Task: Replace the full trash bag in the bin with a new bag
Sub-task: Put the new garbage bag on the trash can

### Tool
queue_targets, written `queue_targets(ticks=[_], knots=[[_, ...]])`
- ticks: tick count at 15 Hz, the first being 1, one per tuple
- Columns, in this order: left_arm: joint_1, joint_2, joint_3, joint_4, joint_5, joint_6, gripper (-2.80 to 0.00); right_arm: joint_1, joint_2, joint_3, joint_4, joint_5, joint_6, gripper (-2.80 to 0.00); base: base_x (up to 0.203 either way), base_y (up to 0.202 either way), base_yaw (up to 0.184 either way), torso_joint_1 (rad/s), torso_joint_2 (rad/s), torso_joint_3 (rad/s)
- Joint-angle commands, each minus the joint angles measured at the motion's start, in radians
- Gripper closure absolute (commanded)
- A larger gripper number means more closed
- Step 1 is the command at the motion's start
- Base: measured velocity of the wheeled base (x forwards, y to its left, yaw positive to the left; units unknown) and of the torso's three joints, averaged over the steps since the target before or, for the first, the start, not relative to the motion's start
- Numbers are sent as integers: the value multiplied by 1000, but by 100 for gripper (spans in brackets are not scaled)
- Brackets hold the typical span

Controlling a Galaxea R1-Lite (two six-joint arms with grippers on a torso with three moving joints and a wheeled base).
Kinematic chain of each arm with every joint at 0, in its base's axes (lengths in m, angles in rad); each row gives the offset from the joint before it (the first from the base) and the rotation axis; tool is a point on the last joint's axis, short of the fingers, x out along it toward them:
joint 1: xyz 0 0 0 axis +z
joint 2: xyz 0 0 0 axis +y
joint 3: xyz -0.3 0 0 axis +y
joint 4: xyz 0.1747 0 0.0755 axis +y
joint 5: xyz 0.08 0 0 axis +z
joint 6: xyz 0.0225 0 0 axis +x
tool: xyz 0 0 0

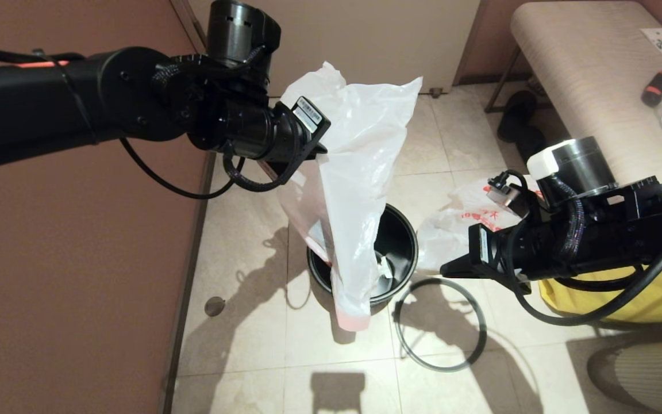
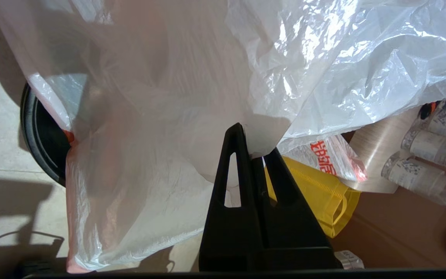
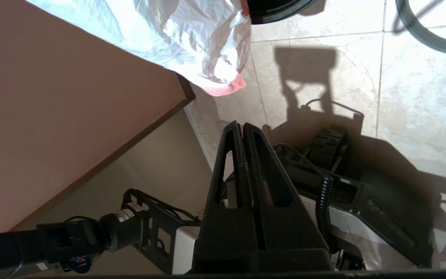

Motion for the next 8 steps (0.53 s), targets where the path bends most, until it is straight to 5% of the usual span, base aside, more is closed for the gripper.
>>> queue_targets(ticks=[1, 6, 8], knots=[[-8, -8, 1, 0, 2, -5, 0, 6, -9, 2, 1, 4, 26, 0, 0, 0, 0, 0, 0, 0], [-12, -88, 1, -17, -1, -4, 0, 91, 23, 23, -19, -13, 59, 0, 0, 0, 0, 0, 0, 0], [-10, -106, 1, -9, 0, -4, 0, 118, 106, 23, -79, -112, 10, 0, 0, 0, 0, 0, 0, 0]])
